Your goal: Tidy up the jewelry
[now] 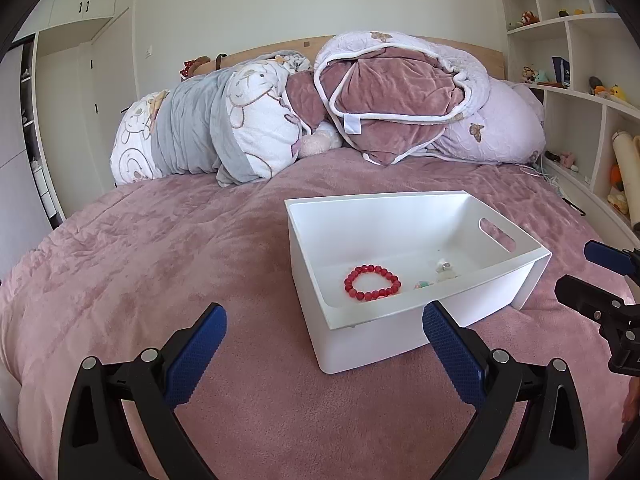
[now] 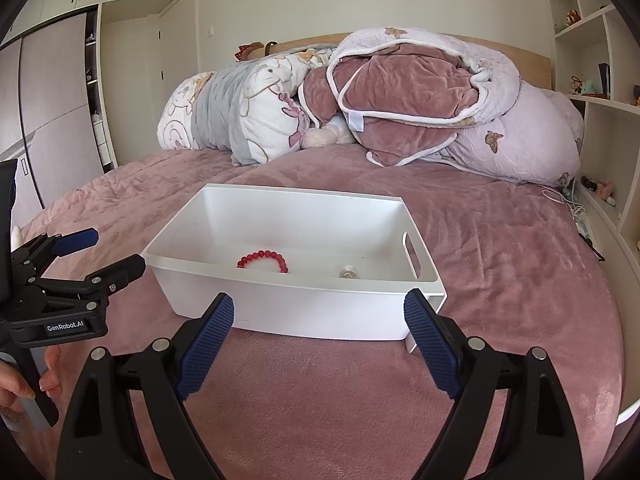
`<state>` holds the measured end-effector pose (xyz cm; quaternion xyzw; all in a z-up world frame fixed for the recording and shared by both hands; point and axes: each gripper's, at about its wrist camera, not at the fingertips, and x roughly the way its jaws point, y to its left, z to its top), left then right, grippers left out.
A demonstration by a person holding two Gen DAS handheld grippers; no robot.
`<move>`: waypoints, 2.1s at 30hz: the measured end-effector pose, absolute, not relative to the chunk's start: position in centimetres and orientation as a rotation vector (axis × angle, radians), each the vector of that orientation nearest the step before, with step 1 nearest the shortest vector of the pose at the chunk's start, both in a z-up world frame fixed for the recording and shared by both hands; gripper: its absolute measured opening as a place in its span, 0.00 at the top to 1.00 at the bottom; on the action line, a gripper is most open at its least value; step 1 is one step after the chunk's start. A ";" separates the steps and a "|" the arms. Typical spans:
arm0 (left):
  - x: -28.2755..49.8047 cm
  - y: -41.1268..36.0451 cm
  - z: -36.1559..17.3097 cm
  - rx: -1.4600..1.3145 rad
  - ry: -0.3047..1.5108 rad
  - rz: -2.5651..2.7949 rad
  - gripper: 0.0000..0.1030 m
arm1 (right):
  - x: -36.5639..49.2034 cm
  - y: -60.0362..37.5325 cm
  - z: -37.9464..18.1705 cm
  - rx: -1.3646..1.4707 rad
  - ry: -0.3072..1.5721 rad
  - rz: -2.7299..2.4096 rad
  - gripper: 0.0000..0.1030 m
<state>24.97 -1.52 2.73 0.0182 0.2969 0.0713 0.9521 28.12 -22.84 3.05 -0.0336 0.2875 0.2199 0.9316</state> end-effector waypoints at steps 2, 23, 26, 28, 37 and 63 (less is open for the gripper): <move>25.0 -1.5 2.7 0.040 0.601 0.150 0.04 | 28.1 -22.9 3.0 -0.067 0.589 0.451 0.17; 24.8 -1.8 3.0 0.038 0.587 0.159 0.04 | 27.4 -22.8 3.5 -0.053 0.565 0.458 0.16; 24.8 -1.7 3.1 0.033 0.588 0.161 0.04 | 27.3 -22.8 3.5 -0.052 0.564 0.457 0.16; 24.8 -1.7 3.1 0.034 0.586 0.165 0.04 | 27.4 -22.9 3.5 -0.052 0.563 0.458 0.16; 24.9 -1.6 2.8 0.038 0.594 0.170 0.04 | 27.2 -22.5 3.2 -0.059 0.578 0.473 0.16; 24.3 -2.1 3.2 0.076 0.529 0.154 0.04 | 27.8 -22.6 2.8 -0.048 0.601 0.478 0.16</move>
